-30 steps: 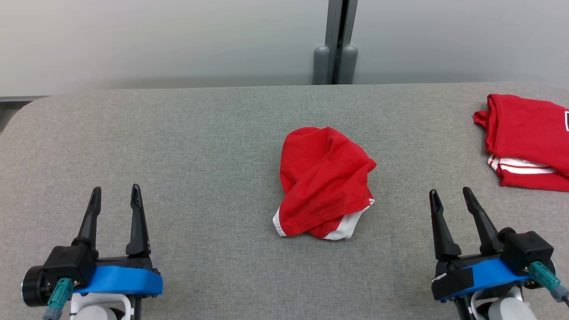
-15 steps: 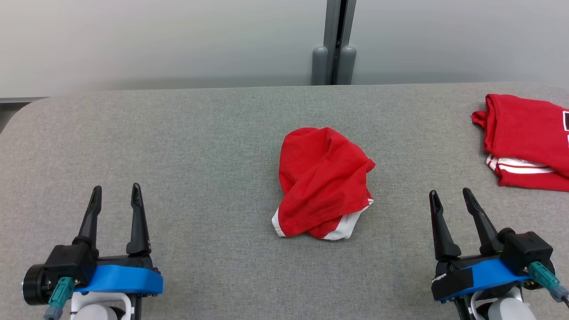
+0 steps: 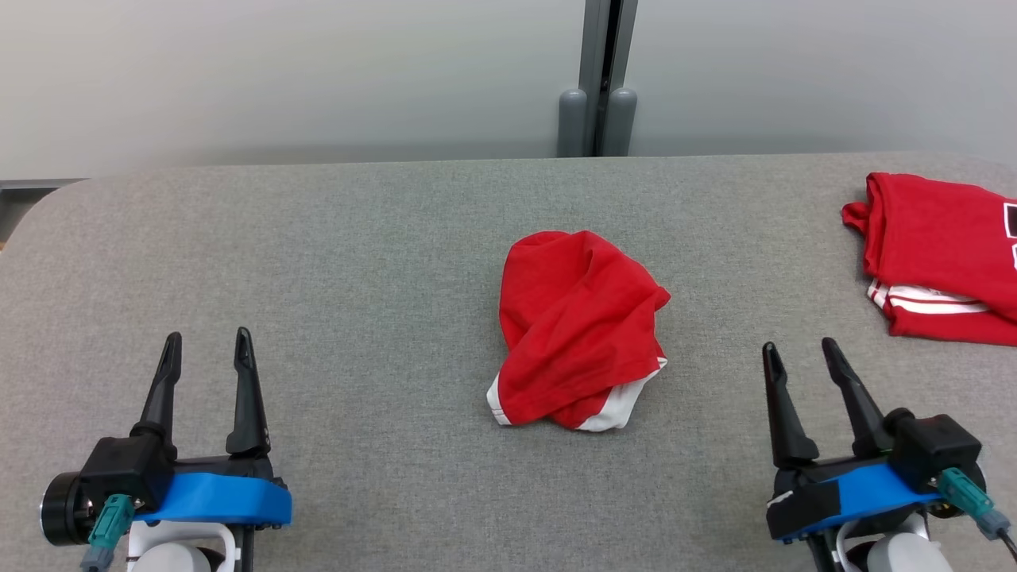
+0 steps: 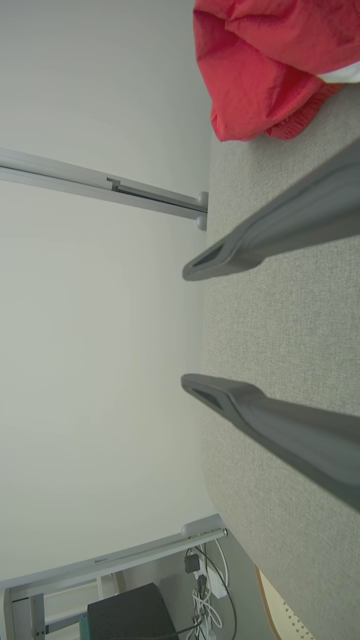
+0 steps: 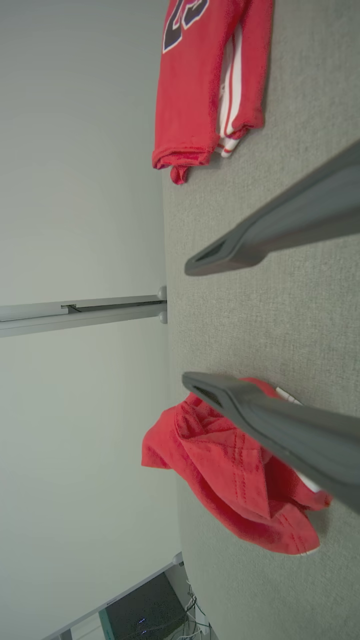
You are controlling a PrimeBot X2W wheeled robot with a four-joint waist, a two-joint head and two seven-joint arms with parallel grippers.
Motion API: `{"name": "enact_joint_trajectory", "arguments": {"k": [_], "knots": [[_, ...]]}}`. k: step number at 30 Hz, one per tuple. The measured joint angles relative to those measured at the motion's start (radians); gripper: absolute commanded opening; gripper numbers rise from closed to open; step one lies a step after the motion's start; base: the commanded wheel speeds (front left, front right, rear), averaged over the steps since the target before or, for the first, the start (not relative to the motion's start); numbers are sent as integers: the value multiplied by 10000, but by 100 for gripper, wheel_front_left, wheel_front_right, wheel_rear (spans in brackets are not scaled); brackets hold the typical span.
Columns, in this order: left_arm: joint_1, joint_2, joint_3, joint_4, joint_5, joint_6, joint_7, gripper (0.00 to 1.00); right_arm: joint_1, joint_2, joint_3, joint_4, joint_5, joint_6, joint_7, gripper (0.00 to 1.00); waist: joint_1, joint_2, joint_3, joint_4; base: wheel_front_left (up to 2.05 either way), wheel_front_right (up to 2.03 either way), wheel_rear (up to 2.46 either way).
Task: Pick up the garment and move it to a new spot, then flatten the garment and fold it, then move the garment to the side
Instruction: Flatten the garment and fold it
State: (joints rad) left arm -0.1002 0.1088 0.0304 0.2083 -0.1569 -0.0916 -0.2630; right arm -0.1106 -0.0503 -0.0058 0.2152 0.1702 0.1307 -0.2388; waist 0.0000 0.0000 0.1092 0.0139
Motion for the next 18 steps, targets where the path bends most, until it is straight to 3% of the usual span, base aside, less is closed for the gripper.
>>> {"name": "enact_joint_trajectory", "arguments": {"k": [9,18], "knots": [[-101,-155,-52,4,94,-125,0,100,-796,6,1457,132,-211,2,274,100,0,0,38,120,0,0,0],[-404,-261,-184,12,102,-228,2,100,-1836,6,1958,1967,-194,0,422,100,2,0,363,696,0,0,0]]}}
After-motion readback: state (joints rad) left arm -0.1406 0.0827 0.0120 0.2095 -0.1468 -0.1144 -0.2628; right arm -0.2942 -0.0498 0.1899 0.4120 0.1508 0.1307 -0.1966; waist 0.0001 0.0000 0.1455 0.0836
